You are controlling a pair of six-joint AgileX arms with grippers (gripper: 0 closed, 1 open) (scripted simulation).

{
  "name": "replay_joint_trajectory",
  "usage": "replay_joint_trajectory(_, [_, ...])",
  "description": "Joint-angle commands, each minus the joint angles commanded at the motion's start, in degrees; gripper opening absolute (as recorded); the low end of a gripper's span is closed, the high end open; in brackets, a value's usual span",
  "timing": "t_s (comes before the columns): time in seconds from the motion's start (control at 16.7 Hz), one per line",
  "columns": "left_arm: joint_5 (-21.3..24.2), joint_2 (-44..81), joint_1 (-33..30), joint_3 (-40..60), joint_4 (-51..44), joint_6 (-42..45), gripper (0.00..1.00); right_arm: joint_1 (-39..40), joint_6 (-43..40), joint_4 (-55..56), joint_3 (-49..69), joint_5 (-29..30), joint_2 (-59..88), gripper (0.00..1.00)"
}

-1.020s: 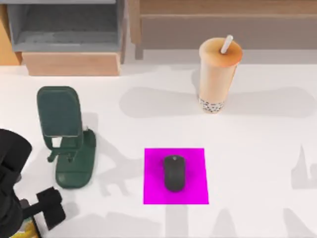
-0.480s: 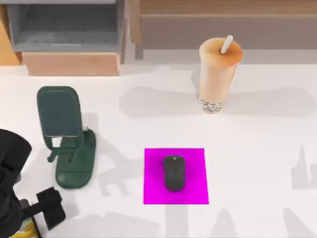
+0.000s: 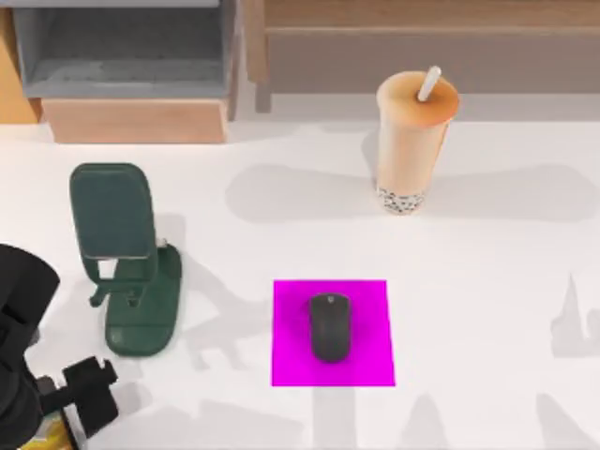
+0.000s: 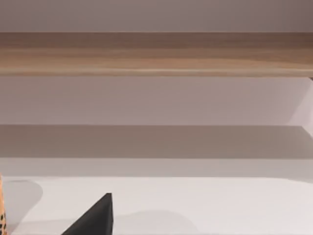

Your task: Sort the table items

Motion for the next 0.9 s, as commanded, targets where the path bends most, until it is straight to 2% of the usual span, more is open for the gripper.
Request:
replay_joint_trajectory(0.06, [0.0,0.0,0.0,0.0,0.0,0.0,0.02,0.0,0.0,0.0,0.0,0.0,0.0,1.0])
replay_joint_trajectory(0.12, [0.0,0.0,0.0,0.0,0.0,0.0,0.0,0.0,0.0,0.0,0.0,0.0,0.0,1.0])
replay_joint_trajectory(0.54, [0.0,0.0,0.0,0.0,0.0,0.0,0.0,0.0,0.0,0.0,0.0,0.0,0.0,1.0])
replay_joint_trajectory(0.9, [0.23,-4.48,-0.16,4.41,-9.1,0.01,0.0,0.0,0.0,0.0,0.0,0.0,0.0,1.0])
